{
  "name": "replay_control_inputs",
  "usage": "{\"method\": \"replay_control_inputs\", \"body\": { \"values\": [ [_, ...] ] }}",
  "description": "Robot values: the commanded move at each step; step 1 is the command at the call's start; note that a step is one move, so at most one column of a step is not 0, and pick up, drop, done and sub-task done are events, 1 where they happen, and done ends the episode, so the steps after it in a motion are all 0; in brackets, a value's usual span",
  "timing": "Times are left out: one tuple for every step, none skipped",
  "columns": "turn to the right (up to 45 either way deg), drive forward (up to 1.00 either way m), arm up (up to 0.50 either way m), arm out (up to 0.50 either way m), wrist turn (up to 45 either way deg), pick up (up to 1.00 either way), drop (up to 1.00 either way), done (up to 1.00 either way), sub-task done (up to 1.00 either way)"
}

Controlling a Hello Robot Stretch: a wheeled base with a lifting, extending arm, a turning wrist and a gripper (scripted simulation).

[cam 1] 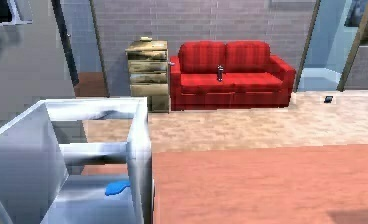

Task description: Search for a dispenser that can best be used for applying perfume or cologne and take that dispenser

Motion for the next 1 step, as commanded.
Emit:
{"method": "replay_control_inputs", "body": {
  "values": [
    [0.0, 0.4, 0.0, 0.0, 0.0, 0.0, 0.0, 0.0, 0.0]
  ]
}}
